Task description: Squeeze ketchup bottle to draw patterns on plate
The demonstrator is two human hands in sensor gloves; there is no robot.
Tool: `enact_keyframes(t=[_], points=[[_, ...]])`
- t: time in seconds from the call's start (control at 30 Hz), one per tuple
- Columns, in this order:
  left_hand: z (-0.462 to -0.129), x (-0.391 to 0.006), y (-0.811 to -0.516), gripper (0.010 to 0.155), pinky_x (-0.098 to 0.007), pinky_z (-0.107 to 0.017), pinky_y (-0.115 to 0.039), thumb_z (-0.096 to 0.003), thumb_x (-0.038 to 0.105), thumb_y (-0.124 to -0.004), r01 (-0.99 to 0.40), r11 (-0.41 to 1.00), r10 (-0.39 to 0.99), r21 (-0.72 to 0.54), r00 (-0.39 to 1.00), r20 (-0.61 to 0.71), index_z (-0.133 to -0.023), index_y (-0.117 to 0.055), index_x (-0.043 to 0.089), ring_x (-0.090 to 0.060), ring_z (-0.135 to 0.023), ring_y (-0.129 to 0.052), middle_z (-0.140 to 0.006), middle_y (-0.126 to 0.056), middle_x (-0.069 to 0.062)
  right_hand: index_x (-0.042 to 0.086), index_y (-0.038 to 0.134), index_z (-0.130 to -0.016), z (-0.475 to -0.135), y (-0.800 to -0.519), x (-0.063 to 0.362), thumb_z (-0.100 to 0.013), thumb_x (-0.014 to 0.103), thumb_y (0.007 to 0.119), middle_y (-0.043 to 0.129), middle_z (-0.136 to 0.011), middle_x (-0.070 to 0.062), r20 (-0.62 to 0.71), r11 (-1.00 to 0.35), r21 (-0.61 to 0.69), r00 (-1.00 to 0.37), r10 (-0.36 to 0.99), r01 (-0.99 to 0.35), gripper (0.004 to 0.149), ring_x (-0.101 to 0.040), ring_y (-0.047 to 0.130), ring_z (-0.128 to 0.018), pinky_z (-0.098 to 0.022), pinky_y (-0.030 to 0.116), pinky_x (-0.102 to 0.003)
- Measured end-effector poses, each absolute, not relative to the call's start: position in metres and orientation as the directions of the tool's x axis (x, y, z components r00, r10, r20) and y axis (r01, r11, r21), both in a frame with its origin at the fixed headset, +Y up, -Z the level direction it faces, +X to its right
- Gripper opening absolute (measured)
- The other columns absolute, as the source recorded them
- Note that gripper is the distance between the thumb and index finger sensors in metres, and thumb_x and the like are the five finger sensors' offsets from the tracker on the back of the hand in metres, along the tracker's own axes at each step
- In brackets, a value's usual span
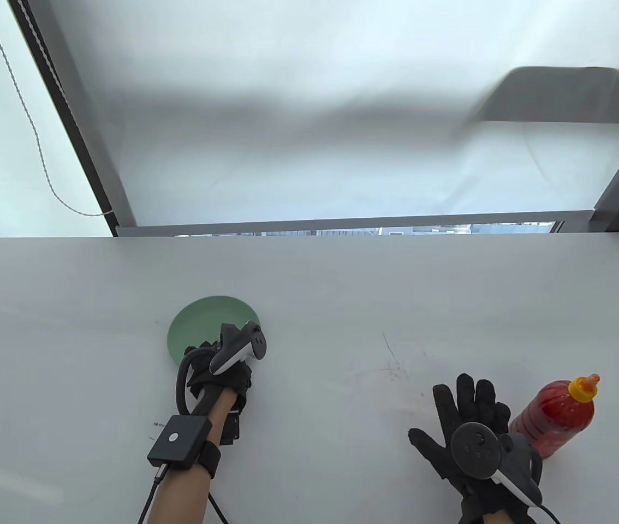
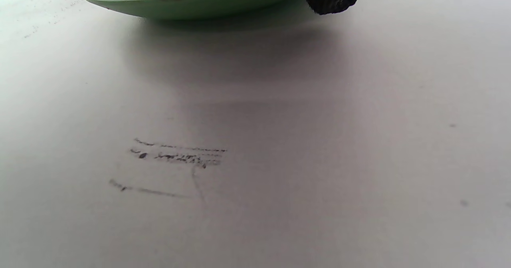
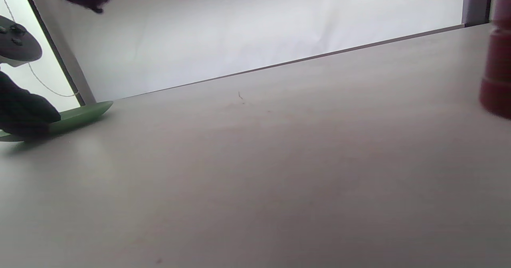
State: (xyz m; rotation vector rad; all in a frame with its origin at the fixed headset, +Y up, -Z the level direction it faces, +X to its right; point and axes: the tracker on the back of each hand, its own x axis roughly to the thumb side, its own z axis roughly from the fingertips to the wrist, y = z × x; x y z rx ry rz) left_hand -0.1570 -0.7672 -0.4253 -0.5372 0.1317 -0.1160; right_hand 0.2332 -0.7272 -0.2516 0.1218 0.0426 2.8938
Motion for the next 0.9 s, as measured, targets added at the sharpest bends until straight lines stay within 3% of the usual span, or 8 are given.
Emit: enact_keyframes(t=[0.2, 0.4, 0.57, 0.9], points=[[-0.431, -0.156, -0.771, 0.051, -0.071, -0.076, -0.037, -0.0582, 0.036, -0.077, 0.093, 0.878, -0.151, -0.47, 0.985, -0.087, -0.1, -0.056, 0.015, -0.047, -0.1, -0.053, -0.107, -0.062, -0.018, 0.015, 0.03, -0.126, -0.252, -0.728, 0.235, -0.064, 0.07, 0.061, 0.008, -0.128, -0.032, 0.059, -0.97, 0.032, -0.969, 0.241, -0.24, 0.089, -0.055, 0.005, -0.11, -0.075, 0.016, -0.07], [-0.432, -0.15, -0.769, 0.046, -0.069, -0.076, -0.046, -0.0562, 0.035, -0.082, 0.213, 0.887, -0.229, -0.409, 0.973, 0.01, -0.094, -0.067, 0.014, -0.043, -0.096, -0.065, -0.098, -0.074, -0.015, 0.015, 0.03, -0.126, -0.253, -0.728, 0.234, -0.064, 0.07, 0.062, 0.008, -0.128, -0.032, 0.059, -0.97, 0.035, -0.969, 0.241, -0.24, 0.089, -0.055, 0.005, -0.11, -0.075, 0.016, -0.07], [-0.426, -0.149, -0.765, 0.043, -0.068, -0.075, -0.047, -0.0572, 0.032, -0.079, 0.224, 0.913, -0.224, -0.341, 0.974, 0.04, -0.094, -0.064, 0.014, -0.042, -0.095, -0.064, -0.096, -0.073, -0.015, 0.015, 0.03, -0.126, -0.252, -0.728, 0.234, -0.064, 0.07, 0.062, 0.008, -0.128, -0.032, 0.059, -0.969, 0.04, -0.968, 0.244, -0.242, 0.089, -0.054, 0.005, -0.11, -0.075, 0.016, -0.07], [-0.402, -0.132, -0.728, 0.039, -0.066, -0.069, -0.056, -0.0555, 0.03, -0.076, 0.182, 0.983, -0.184, 0.035, 0.98, 0.074, -0.088, -0.064, 0.011, -0.037, -0.085, -0.071, -0.084, -0.077, -0.014, 0.015, 0.03, -0.126, -0.253, -0.727, 0.234, -0.064, 0.07, 0.061, 0.008, -0.128, -0.032, 0.061, -0.968, 0.021, -0.966, 0.249, -0.249, 0.089, -0.054, 0.005, -0.11, -0.075, 0.016, -0.07]])
